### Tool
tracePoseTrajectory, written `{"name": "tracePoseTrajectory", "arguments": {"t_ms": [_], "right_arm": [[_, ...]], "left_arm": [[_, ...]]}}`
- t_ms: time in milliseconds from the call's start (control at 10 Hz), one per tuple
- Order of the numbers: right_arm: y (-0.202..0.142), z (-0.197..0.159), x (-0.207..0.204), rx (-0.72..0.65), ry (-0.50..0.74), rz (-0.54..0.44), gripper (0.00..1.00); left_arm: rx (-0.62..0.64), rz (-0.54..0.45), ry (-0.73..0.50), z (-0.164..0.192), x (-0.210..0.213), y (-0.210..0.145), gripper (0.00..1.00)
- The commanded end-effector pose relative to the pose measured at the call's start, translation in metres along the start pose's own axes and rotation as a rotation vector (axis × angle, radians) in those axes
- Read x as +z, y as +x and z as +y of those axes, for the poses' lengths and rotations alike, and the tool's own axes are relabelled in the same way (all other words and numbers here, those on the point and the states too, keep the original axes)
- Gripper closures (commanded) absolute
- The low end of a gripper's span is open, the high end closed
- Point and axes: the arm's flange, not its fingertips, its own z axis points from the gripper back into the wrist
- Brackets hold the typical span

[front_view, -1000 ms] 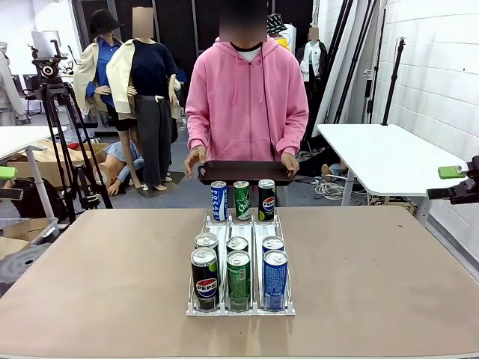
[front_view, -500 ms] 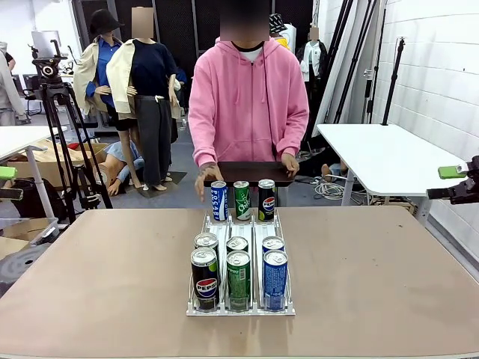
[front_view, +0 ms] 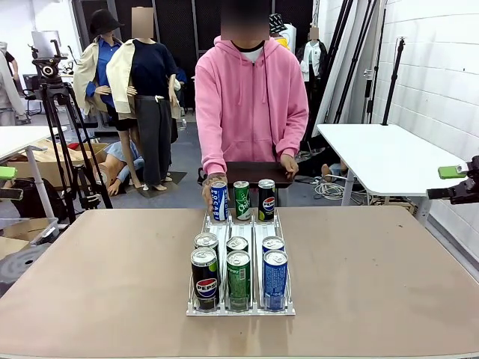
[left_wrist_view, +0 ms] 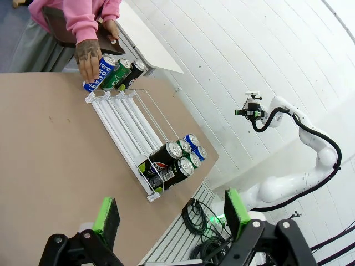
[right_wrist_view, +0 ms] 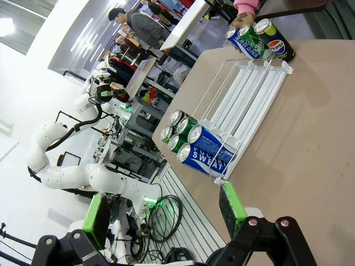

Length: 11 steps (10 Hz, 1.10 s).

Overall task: Retrieve and hand over the desired beverage to the person.
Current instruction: Pick up a can of the same type that the person held from the Automatic Can Dispenser.

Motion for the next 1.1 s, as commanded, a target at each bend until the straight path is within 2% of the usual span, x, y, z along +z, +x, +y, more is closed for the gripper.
{"name": "tracePoseTrajectory", "arguments": {"t_ms": [0, 1000], "right_arm": [[-0.0001, 0.0007, 0.0005, 0.000, 0.005, -0.005, 0.00], [-0.0001, 0.0007, 0.0005, 0.000, 0.005, -0.005, 0.00]], "left_arm": [[0.000, -0.008, -0.012, -0.0003, 0.0011, 0.0002, 0.00], [0.000, -0.008, -0.012, -0.0003, 0.0011, 0.0002, 0.00]]}}
